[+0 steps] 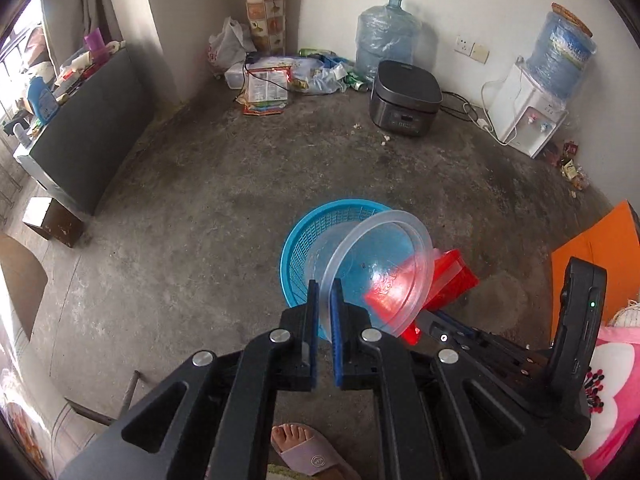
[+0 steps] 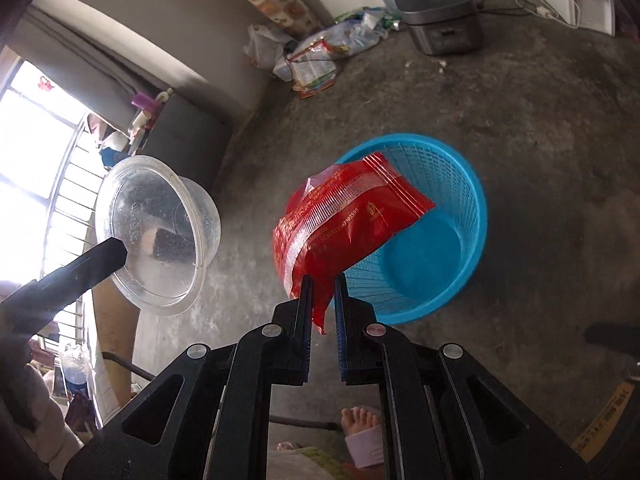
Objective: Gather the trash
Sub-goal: 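Drop the clear container from the left tool while the right tool drops the red packet into the blue basket, then move both tools back over the table toward the green plastic bag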
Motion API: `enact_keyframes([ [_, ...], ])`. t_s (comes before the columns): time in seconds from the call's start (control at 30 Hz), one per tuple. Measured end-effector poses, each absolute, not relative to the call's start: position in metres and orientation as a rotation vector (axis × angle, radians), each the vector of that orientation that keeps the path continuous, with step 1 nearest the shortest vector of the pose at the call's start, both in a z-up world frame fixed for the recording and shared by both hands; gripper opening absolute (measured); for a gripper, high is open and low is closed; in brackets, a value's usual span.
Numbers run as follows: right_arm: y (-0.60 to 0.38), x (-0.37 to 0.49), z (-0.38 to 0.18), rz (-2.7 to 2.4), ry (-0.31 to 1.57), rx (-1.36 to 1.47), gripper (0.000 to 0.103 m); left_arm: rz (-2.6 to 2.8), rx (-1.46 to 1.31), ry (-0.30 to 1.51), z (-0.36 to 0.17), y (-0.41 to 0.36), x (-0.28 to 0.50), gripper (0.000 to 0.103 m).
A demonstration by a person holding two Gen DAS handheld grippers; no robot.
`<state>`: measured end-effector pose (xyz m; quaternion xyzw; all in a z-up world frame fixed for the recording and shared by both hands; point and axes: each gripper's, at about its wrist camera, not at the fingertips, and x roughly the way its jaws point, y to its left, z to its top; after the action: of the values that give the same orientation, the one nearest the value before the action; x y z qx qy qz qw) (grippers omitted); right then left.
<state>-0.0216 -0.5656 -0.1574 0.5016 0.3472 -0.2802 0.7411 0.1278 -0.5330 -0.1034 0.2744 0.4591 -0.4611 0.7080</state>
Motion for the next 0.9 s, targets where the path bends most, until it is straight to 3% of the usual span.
enact_keyframes([
  [0.1,-0.593,-0.014,-0.197,-0.613,0.794,1.179,0.012,-1.026,0.675,1.092,-0.145,-0.575,0.136,0.006],
  [0.13,-0.602,-0.011,-0.211,-0.620,0.826,1.207,0.014,-1.014,0.693,1.118,-0.159,-0.584,0.139,0.012],
  [0.17,-0.607,-0.008,-0.224,-0.630,0.861,1.226,0.024,-0.993,0.707,1.139,-0.170,-0.592,0.144,0.026],
  [0.2,-0.611,-0.005,-0.236,-0.631,0.888,1.233,0.029,-0.975,0.711,1.147,-0.178,-0.596,0.147,0.031],
  [0.33,-0.615,-0.011,-0.247,-0.681,0.913,1.240,0.037,-0.940,0.642,1.148,-0.180,-0.591,0.158,0.041],
  [0.53,-0.605,-0.019,-0.212,-0.698,0.780,1.195,0.038,-0.995,0.580,1.071,-0.135,-0.570,0.158,0.044],
  [0.7,-0.578,-0.022,-0.149,-0.701,0.659,1.061,0.042,-1.049,0.472,0.976,-0.070,-0.531,0.145,0.051],
  [0.9,-0.529,-0.024,-0.061,-0.664,0.545,0.813,0.062,-1.099,0.311,0.885,0.006,-0.444,0.120,0.064],
])
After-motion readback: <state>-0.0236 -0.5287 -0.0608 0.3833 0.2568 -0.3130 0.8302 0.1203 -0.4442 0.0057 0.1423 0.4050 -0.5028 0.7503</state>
